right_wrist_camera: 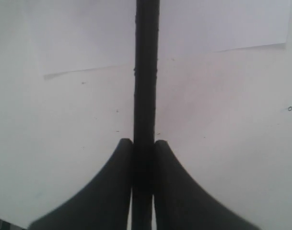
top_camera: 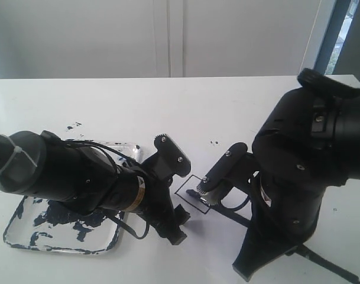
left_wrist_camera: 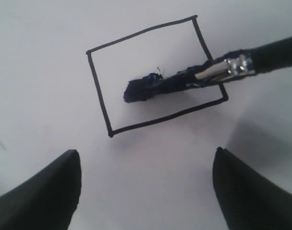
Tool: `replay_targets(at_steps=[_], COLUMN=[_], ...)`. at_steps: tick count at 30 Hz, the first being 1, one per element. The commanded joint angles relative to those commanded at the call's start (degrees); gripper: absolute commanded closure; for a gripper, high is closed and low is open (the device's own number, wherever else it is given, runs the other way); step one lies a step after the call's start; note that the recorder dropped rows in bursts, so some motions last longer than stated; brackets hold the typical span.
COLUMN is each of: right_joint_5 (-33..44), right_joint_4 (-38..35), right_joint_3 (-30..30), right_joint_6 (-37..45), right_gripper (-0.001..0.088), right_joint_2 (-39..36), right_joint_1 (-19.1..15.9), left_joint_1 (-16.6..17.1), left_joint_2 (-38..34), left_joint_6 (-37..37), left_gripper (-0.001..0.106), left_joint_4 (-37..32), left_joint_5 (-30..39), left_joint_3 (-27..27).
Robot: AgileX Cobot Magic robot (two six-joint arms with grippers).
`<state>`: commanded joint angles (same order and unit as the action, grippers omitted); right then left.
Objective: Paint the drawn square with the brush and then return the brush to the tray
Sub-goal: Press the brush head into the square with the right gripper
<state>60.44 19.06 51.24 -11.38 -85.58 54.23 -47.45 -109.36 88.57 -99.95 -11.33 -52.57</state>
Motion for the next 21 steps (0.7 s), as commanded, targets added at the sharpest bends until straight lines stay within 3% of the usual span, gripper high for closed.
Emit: replay_targets(at_steps=[6,21], right_joint_5=[-1.7,-4.2], right_joint_4=[3.7,3.9], right_joint_3=[0.0,0.0], right_joint_6=[-1.6,-0.8], right_gripper=[0.0868,0.0868], right_joint_2=[0.0,-2.8], right_joint_1=[0.0,0.0], left_joint_1=[0.0,0.0], left_joint_2=[0.0,0.0], left_joint_6=[0.0,0.1], left_gripper=[0.027,0.027], left_joint_4=[0.0,0.0], left_joint_5=[-1.1,-1.1], left_joint_3=[0.0,0.0])
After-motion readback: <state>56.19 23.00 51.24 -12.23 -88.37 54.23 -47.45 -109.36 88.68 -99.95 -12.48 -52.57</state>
